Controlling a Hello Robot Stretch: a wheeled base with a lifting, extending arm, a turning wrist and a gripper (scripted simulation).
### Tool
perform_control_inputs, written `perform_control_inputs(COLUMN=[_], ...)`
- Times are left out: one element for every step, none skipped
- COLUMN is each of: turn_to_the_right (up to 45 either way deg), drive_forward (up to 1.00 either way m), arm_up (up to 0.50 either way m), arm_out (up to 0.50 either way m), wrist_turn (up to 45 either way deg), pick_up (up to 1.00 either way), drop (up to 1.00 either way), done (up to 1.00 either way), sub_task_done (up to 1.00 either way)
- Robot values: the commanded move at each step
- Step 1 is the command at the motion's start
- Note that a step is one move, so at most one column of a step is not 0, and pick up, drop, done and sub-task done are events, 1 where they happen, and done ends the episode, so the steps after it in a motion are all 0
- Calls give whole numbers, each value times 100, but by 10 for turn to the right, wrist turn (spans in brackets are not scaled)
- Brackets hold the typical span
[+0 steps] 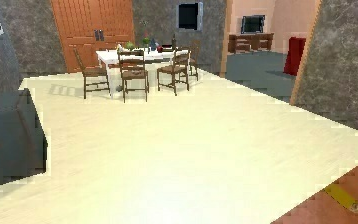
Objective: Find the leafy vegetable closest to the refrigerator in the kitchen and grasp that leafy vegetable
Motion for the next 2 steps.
perform_control_inputs(turn_to_the_right=[0, 0], drive_forward=[0, 0], arm_up=[-10, 0], arm_out=[0, 0], wrist_turn=[0, 0], pick_up=[0, 100], drop=[0, 0], done=[0, 0], sub_task_done=[0, 0])
